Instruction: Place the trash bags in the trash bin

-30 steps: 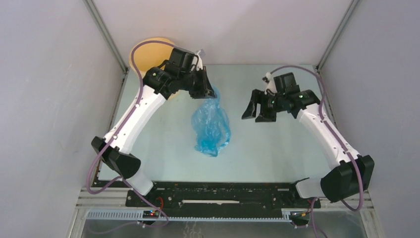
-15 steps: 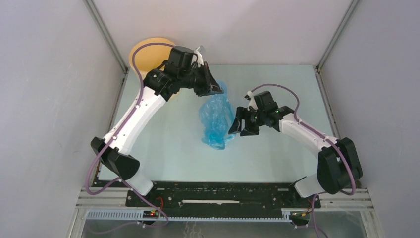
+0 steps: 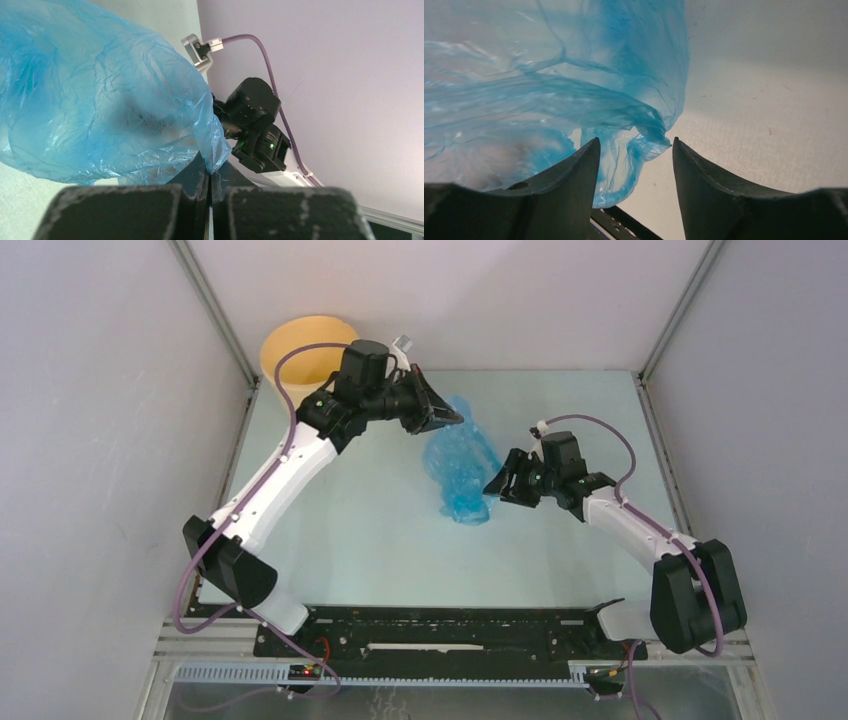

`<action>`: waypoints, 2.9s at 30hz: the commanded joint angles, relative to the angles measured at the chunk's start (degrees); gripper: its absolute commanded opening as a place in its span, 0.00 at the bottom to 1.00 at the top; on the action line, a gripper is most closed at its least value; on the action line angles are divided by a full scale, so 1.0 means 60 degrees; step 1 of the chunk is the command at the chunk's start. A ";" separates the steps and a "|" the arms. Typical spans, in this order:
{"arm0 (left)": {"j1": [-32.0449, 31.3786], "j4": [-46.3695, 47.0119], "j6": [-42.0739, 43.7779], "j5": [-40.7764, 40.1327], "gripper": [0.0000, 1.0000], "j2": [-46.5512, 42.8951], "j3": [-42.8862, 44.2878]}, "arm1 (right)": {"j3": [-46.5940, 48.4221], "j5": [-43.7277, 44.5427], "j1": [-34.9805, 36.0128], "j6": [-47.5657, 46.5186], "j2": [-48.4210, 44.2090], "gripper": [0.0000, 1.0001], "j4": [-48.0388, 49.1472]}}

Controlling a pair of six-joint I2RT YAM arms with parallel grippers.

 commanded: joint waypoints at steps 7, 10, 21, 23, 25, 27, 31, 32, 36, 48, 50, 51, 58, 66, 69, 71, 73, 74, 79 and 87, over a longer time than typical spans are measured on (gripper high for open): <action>0.0032 0.1004 -0.0590 0.0502 0.00 -0.0664 -0.0603 | 0.0143 0.0291 -0.0304 0.0373 0.0605 0.50 0.0425; 0.0040 0.1033 -0.0508 0.0580 0.00 -0.0722 -0.0821 | 0.0233 0.0479 -0.0344 0.0189 0.0704 0.43 0.0265; 0.0361 0.1034 -0.0223 0.0696 0.00 -0.1319 -0.1764 | 0.0482 0.0405 -0.0606 -0.0020 0.1132 0.21 0.0383; 0.0476 0.0986 -0.0040 0.0655 0.00 -0.1427 -0.2079 | 0.0610 0.0332 -0.0614 -0.0072 0.1163 0.06 0.0002; 0.0620 0.0749 0.0333 0.0348 0.00 -0.1568 -0.2521 | 0.0696 0.0385 -0.0639 -0.0132 0.1116 0.00 -0.0675; 0.0717 0.0109 0.1124 -0.0481 0.00 -0.1609 -0.2942 | 0.0759 0.0305 -0.0650 -0.0304 0.1113 0.00 -0.1356; 0.0741 -0.2045 0.2581 -0.2497 0.00 -0.0886 -0.3116 | 0.1392 -0.0021 -0.0768 -0.0688 0.1508 0.00 -0.2919; 0.0742 -0.2180 0.2622 -0.2493 0.00 -0.0621 -0.3079 | 0.1807 -0.0231 -0.0799 -0.0806 0.1646 0.00 -0.3171; 0.0743 -0.1547 0.1873 -0.1355 0.00 0.0105 -0.2227 | 0.4408 -0.0579 -0.0819 -0.1335 0.2701 0.00 -0.5010; 0.0730 -0.1324 0.2168 -0.2742 0.00 0.0391 0.7125 | 1.2028 0.2341 0.0641 -0.2899 -0.0643 0.00 -0.4677; 0.0460 0.0388 0.2724 -0.3734 0.00 -0.1153 0.4501 | 0.9257 0.2570 0.0776 -0.2729 -0.2332 0.00 -0.2160; 0.0425 0.0955 0.2717 -0.4215 0.00 -0.1879 0.2967 | 0.7433 0.2763 0.0763 -0.2595 -0.3120 0.00 -0.0631; 0.0853 -0.0005 0.2003 -0.4402 0.00 -0.2939 -0.2539 | 0.4494 0.3648 0.0581 -0.2289 -0.2885 0.00 -0.2903; 0.0532 -0.0141 0.2002 -0.2926 0.00 -0.2707 -0.6264 | 0.2659 0.1819 0.0745 -0.2169 -0.0727 0.00 -0.4707; 0.0457 -0.0326 0.2428 -0.2919 0.00 -0.2900 -0.6103 | 0.2649 0.1393 0.0813 -0.2302 -0.1124 0.00 -0.4379; 0.0457 -0.0449 0.2869 -0.2832 0.00 -0.2871 -0.5275 | 0.3060 0.1164 0.0695 -0.2300 -0.1434 0.00 -0.4154; 0.0495 -0.0932 0.3188 -0.2684 0.00 -0.2542 -0.3779 | 0.4036 0.1081 0.0548 -0.2330 -0.1360 0.00 -0.4403; 0.0518 -0.1219 0.3322 -0.2634 0.00 -0.2305 -0.2728 | 0.4688 0.1114 0.0476 -0.2391 -0.1257 0.00 -0.4674; 0.0610 -0.2273 0.3359 -0.2842 0.00 -0.0868 0.3601 | 0.9266 0.1873 0.0189 -0.2870 -0.0557 0.00 -0.5984; 0.0549 0.2109 0.2417 -0.3286 0.00 -0.1962 0.4396 | 1.1784 0.2333 0.0304 -0.2978 -0.1077 0.00 -0.4612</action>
